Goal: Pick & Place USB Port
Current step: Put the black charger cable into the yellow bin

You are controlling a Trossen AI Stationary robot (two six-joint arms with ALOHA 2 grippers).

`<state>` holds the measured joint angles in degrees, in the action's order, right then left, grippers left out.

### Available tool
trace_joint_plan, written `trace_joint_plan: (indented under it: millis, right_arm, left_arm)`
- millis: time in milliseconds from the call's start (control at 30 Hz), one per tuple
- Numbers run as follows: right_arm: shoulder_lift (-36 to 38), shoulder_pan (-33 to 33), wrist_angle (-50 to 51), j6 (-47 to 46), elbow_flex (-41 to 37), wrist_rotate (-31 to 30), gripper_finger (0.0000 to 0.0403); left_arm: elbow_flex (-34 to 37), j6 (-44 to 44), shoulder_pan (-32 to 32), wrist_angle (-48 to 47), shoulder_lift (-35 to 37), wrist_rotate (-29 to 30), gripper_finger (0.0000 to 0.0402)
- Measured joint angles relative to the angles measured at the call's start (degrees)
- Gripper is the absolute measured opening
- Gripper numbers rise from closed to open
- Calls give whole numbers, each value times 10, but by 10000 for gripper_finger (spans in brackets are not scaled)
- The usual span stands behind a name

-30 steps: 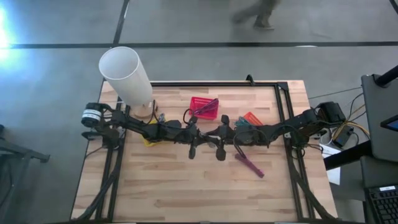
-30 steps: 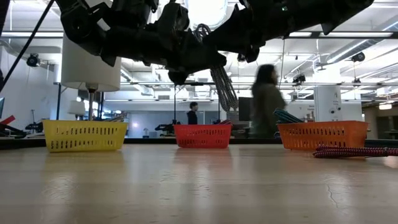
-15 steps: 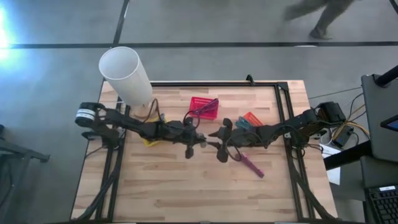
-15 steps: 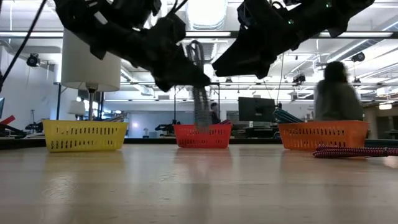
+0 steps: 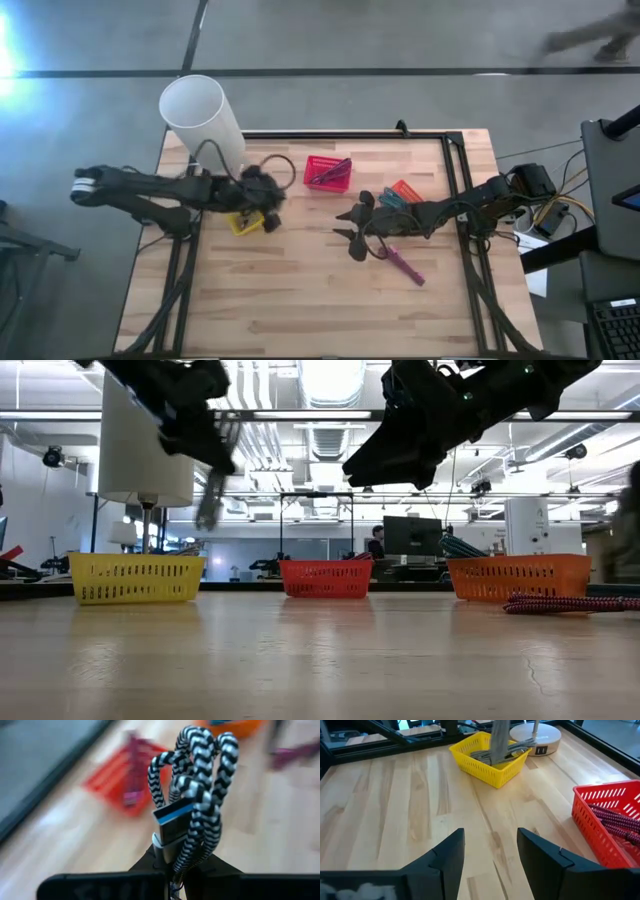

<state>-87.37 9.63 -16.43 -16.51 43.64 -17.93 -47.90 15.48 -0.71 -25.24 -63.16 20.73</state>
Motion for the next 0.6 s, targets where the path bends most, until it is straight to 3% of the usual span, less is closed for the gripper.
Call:
trace_joint_plan:
  millis: [100, 367, 600]
  right_arm:
    - [0, 0, 0, 1, 0, 0, 173]
    - [0, 0, 1, 0, 0, 0, 174]
    - [-1, 0, 1, 0, 0, 0, 166]
  left_arm:
    - [-4, 31, 2, -76, 38, 48, 21]
    - [33, 140, 12, -195, 55, 41, 19]
    - [68, 188, 15, -198, 24, -31, 22]
